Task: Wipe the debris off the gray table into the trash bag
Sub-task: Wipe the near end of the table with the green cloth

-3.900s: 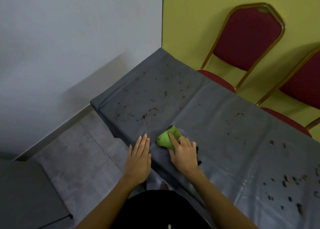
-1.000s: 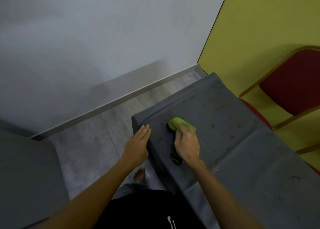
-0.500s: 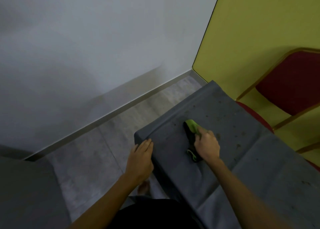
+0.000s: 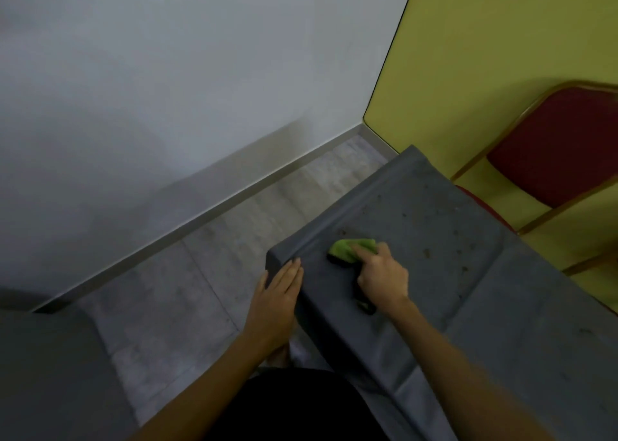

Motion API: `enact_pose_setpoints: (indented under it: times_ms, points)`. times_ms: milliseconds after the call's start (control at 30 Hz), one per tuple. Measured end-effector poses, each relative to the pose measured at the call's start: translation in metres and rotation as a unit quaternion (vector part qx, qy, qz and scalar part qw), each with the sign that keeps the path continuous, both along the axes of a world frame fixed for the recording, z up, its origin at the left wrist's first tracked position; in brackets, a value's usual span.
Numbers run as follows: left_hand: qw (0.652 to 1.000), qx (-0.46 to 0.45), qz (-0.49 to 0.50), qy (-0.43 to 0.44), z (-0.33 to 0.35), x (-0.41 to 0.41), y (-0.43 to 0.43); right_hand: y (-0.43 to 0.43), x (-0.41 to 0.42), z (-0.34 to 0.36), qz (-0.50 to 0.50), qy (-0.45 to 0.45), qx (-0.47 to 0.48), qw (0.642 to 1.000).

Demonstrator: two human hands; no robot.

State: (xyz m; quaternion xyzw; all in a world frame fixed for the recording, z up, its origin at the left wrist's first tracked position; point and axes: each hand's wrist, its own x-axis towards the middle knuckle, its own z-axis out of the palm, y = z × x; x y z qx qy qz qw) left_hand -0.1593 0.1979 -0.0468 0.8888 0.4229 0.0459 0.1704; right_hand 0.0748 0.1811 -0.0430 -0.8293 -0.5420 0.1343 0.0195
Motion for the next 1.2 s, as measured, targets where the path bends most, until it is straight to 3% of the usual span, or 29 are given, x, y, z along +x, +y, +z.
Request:
enact_pose_setpoints:
  times_ms: [100, 167, 267, 333, 400, 533, 633, 733, 833, 900, 1000, 1133, 1200]
  points:
    - [0.999, -0.033, 0.011, -0.006, -0.004, 0.000, 0.002, 0.012, 0.038, 0.007, -0.118, 0.054, 0.035, 0.991]
    - [0.999, -0.041, 0.018, -0.008, -0.006, 0.000, 0.002, 0.015, 0.033, 0.011, -0.133, 0.083, 0.083, 0.984]
    - [0.999, -0.019, 0.030, -0.014, -0.006, 0.001, 0.000, 0.009, -0.032, 0.006, -0.058, 0.150, 0.126, 0.979]
    - [0.997, 0.016, 0.053, -0.045, -0.009, 0.006, 0.000, -0.003, -0.084, -0.006, -0.002, 0.167, 0.075, 0.983]
    - [0.996, 0.024, 0.072, -0.055, -0.010, 0.010, 0.000, -0.010, -0.107, -0.012, 0.003, 0.126, 0.013, 0.992]
    - [0.997, -0.012, 0.077, -0.011, -0.018, 0.006, -0.001, -0.005, -0.064, -0.004, 0.045, 0.046, -0.025, 0.998]
    - [0.997, -0.036, 0.066, 0.033, -0.021, 0.008, 0.000, 0.008, -0.013, 0.006, -0.015, 0.007, -0.032, 0.999]
    - [0.994, -0.064, 0.074, 0.038, -0.021, 0.009, 0.000, 0.022, 0.009, 0.007, -0.062, 0.061, -0.004, 0.996]
    - [0.993, -0.069, 0.091, 0.020, -0.021, 0.010, -0.001, 0.023, -0.028, 0.005, 0.004, 0.145, 0.067, 0.987]
    - [0.992, -0.075, 0.099, 0.009, -0.021, 0.012, 0.000, 0.013, -0.067, -0.007, 0.056, 0.168, 0.056, 0.983]
    - [0.992, -0.069, 0.102, -0.010, -0.019, 0.011, 0.000, 0.004, -0.099, -0.015, 0.077, 0.111, -0.010, 0.991]
    - [0.996, -0.012, 0.087, -0.025, -0.014, 0.006, -0.006, 0.010, -0.057, -0.005, 0.149, 0.015, -0.022, 0.989]
    - [0.997, 0.016, 0.072, -0.023, -0.012, 0.005, -0.010, 0.010, -0.022, 0.000, 0.101, -0.006, -0.016, 0.995]
